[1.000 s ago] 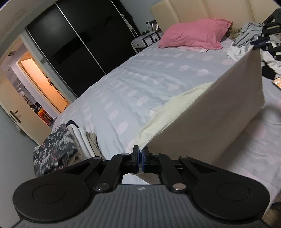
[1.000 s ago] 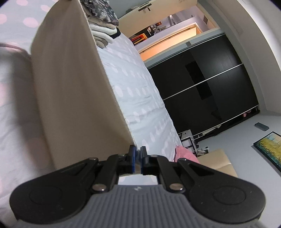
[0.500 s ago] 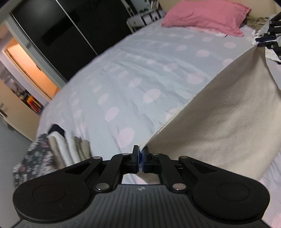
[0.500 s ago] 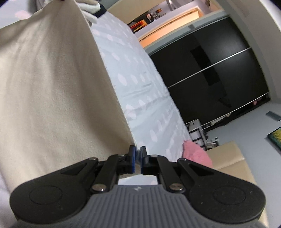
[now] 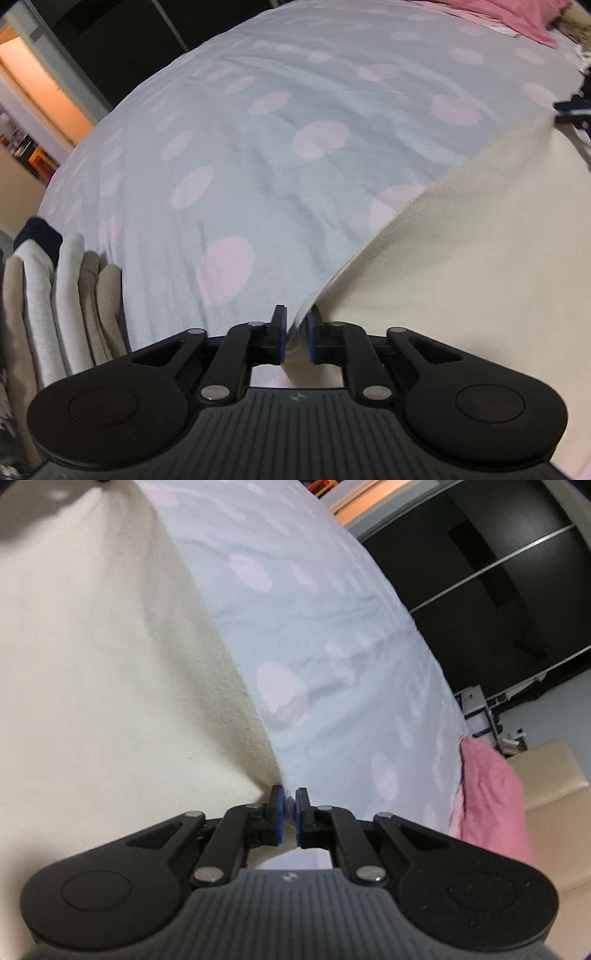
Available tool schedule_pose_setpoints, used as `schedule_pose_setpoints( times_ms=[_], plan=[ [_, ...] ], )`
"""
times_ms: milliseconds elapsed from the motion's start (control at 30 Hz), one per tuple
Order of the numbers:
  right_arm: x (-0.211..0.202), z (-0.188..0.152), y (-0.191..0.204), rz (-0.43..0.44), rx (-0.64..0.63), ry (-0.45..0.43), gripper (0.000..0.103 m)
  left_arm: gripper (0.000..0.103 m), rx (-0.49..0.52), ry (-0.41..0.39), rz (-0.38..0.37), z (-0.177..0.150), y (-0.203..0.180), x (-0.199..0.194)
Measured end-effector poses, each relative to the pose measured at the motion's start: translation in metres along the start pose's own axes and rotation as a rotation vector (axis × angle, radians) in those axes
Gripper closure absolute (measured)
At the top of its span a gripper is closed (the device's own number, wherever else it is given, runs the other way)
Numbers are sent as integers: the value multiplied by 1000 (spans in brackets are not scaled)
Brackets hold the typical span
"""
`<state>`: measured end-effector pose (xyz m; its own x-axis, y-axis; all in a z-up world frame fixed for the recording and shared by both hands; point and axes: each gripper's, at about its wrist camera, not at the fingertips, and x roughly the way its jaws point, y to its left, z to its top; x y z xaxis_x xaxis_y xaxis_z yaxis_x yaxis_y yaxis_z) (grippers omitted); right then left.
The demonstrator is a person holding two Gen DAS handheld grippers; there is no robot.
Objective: Fold clothes
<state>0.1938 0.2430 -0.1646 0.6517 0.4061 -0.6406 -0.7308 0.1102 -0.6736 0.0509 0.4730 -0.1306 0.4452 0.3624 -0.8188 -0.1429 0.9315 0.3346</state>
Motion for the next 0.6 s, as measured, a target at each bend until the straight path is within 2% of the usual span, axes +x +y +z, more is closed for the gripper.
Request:
schedule_pose_setpoints(
  times_ms=[67, 100, 200, 300, 400, 600],
  plan=[
    [8, 2, 3, 2, 18, 11, 89, 87, -16, 9, -1, -2, 1, 10],
    [6, 0, 5, -8, 29, 16, 86, 80, -27, 9, -1, -3, 2, 12],
    [2, -2, -7, -13, 77, 24, 82, 54, -81, -21, -1, -1, 8, 0],
    [-19, -8, -16, 9, 146, 23, 79, 53, -144, -47, -32, -6, 16, -24],
    [-41, -14, -26, 31, 215, 22, 79, 54, -164, -70, -63, -21, 15, -55],
    [-106, -45, -14, 176, 361, 26, 79, 54, -162, -84, -138, -77, -3, -113]
  ],
)
